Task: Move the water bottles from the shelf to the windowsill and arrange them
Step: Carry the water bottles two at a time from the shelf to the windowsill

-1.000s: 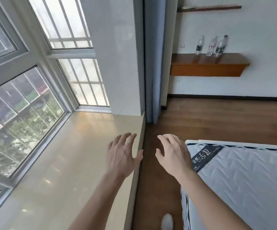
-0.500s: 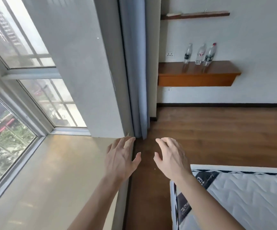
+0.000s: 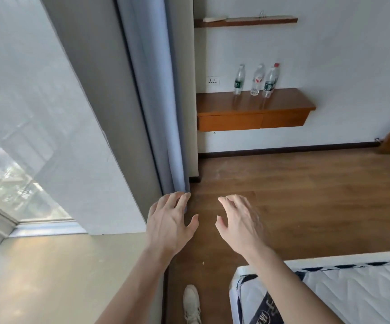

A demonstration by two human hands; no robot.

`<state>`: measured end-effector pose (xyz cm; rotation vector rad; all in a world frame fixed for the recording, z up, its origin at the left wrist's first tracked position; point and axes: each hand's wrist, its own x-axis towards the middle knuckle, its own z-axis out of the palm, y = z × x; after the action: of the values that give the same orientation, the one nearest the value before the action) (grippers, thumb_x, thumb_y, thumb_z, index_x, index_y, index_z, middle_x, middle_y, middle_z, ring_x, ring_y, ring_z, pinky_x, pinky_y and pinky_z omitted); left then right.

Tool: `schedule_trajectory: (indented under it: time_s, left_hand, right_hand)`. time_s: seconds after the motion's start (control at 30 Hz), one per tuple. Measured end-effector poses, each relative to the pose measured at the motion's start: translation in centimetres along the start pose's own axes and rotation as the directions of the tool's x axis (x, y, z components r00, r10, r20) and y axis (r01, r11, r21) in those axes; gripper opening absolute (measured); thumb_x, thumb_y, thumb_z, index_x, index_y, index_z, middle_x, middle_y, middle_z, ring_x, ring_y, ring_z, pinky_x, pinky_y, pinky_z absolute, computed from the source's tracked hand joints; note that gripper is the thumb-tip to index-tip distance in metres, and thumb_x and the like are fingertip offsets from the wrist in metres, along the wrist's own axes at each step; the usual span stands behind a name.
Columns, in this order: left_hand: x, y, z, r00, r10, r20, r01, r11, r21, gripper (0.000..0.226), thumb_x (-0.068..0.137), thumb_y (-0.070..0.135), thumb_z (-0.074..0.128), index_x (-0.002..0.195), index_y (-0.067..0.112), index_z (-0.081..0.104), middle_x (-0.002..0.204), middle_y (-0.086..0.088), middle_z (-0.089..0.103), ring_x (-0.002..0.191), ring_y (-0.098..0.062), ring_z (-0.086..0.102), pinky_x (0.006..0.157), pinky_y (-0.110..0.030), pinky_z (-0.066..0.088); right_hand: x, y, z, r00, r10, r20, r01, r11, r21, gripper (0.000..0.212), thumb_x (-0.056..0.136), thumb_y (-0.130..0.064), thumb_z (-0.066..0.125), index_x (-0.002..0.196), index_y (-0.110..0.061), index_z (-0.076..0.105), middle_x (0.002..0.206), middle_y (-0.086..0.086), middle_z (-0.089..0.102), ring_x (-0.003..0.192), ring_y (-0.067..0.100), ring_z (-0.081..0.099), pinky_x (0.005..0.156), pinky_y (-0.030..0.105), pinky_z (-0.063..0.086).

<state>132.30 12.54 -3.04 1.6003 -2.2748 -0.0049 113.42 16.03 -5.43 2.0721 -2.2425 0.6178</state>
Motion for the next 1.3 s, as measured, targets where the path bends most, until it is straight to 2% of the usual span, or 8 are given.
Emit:
schedule_trajectory:
  time_s: [0.1,0.2,0.33,0.57,0.77,1.1,1.2,1.3]
  left_hand:
    - [6.7,-1.3,1.3,0.999,0.042,0.003,-0.042,0.999,-0.016,0.055,0.083,0.053,0.051,0.13,0.025,0.055,0.127,0.008,0.06,0.117,-0.02,0.055,0.092,-0.039,0.049]
    - [13.3,-2.6,2.3,0.996,0.084,-0.007,-0.084,0.996,-0.031,0.055,0.082,0.053,0.051,0.128,0.024,0.056,0.125,0.006,0.061,0.112,-0.022,0.057,0.089,-0.04,0.049]
    - [20.6,-3.4,4.1,0.988,0.152,0.028,-0.15,0.987,-0.052,0.053,0.083,0.051,0.056,0.128,0.023,0.056,0.125,0.002,0.062,0.113,-0.025,0.058,0.086,-0.042,0.051]
    - [29.5,-1.5,7.1,0.968,0.239,0.071,-0.23,0.966,-0.114,0.051,0.086,0.051,0.054,0.132,0.027,0.053,0.131,0.004,0.059,0.121,-0.023,0.055,0.099,-0.044,0.048]
    - [35.6,0.7,10.1,0.957,0.277,0.084,-0.264,0.954,-0.14,0.054,0.088,0.052,0.05,0.136,0.028,0.05,0.138,0.005,0.055,0.128,-0.021,0.049,0.102,-0.044,0.046]
    - [52.6,7.1,17.2,0.952,0.296,0.083,-0.284,0.949,-0.136,0.059,0.089,0.063,0.047,0.139,0.034,0.045,0.143,0.009,0.051,0.131,-0.014,0.046,0.11,-0.037,0.035]
    - [58.9,10.1,18.9,0.952,0.29,0.097,-0.275,0.951,-0.145,0.057,0.091,0.059,0.048,0.142,0.033,0.042,0.147,0.009,0.046,0.136,-0.014,0.04,0.114,-0.039,0.031]
    - [63.9,12.5,20.4,0.959,0.274,0.073,-0.262,0.954,-0.148,0.053,0.09,0.055,0.053,0.138,0.032,0.048,0.144,0.008,0.05,0.133,-0.015,0.044,0.11,-0.038,0.035]
  right_hand:
    - [6.0,0.8,0.9,0.999,0.036,-0.033,-0.037,0.998,-0.044,0.042,0.077,-0.032,0.075,0.116,-0.02,0.069,0.111,0.0,0.068,0.101,0.023,0.066,0.083,0.038,0.055]
    - [11.8,1.1,1.4,0.998,0.067,-0.003,-0.067,0.995,-0.075,0.043,0.085,-0.036,0.067,0.125,-0.022,0.065,0.119,-0.001,0.065,0.11,0.021,0.062,0.092,0.036,0.053]
    - [17.6,2.1,2.0,0.99,0.137,-0.024,-0.139,0.986,-0.091,0.043,0.085,-0.037,0.065,0.126,-0.024,0.063,0.117,-0.002,0.064,0.109,0.021,0.062,0.09,0.037,0.053]
    - [23.5,5.9,2.5,0.973,0.23,-0.036,-0.233,0.962,-0.141,0.045,0.085,-0.036,0.068,0.127,-0.021,0.065,0.119,0.001,0.067,0.109,0.022,0.064,0.097,0.036,0.053]
    - [28.8,10.0,3.1,0.964,0.264,-0.033,-0.266,0.948,-0.173,0.046,0.088,-0.038,0.063,0.131,-0.022,0.061,0.123,0.0,0.065,0.116,0.02,0.061,0.102,0.036,0.05]
    - [43.5,21.8,4.9,0.944,0.326,-0.049,-0.329,0.932,-0.155,0.049,0.09,-0.044,0.066,0.135,-0.027,0.059,0.133,-0.002,0.063,0.127,0.016,0.056,0.108,0.032,0.042]
    - [48.5,26.3,4.9,0.941,0.332,-0.063,-0.338,0.93,-0.145,0.05,0.093,-0.047,0.06,0.139,-0.03,0.054,0.14,-0.005,0.059,0.133,0.013,0.051,0.112,0.029,0.035]
    - [53.0,30.4,4.6,0.945,0.32,-0.066,-0.326,0.935,-0.139,0.051,0.094,-0.047,0.059,0.141,-0.03,0.052,0.143,-0.006,0.056,0.136,0.014,0.048,0.114,0.032,0.033]
